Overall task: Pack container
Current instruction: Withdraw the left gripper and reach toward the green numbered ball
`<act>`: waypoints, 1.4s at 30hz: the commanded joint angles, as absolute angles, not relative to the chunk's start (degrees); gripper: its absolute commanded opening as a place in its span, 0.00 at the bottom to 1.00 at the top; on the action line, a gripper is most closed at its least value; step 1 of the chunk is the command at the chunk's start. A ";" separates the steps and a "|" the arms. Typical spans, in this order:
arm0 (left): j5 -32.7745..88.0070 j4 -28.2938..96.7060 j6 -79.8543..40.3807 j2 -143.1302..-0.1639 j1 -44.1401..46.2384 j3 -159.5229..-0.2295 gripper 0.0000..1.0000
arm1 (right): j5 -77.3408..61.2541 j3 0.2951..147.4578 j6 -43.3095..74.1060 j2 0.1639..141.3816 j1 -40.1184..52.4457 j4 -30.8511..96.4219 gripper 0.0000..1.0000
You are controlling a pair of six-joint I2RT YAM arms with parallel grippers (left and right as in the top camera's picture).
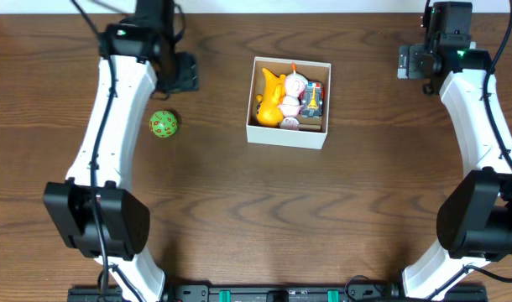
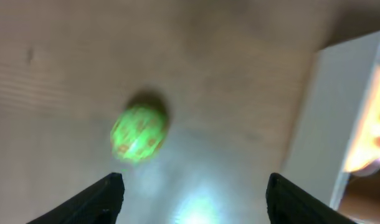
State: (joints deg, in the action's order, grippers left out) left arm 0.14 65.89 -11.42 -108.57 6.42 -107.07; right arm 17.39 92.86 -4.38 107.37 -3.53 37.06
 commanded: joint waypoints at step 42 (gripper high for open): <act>1.06 34.17 -4.54 -116.07 -1.32 -77.41 0.06 | 17.54 93.60 -3.66 107.37 -3.68 37.08 0.99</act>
State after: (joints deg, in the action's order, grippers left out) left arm 1.08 34.09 -4.80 -114.26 -1.04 -76.47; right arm 17.39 92.86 -4.36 107.37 -3.53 37.06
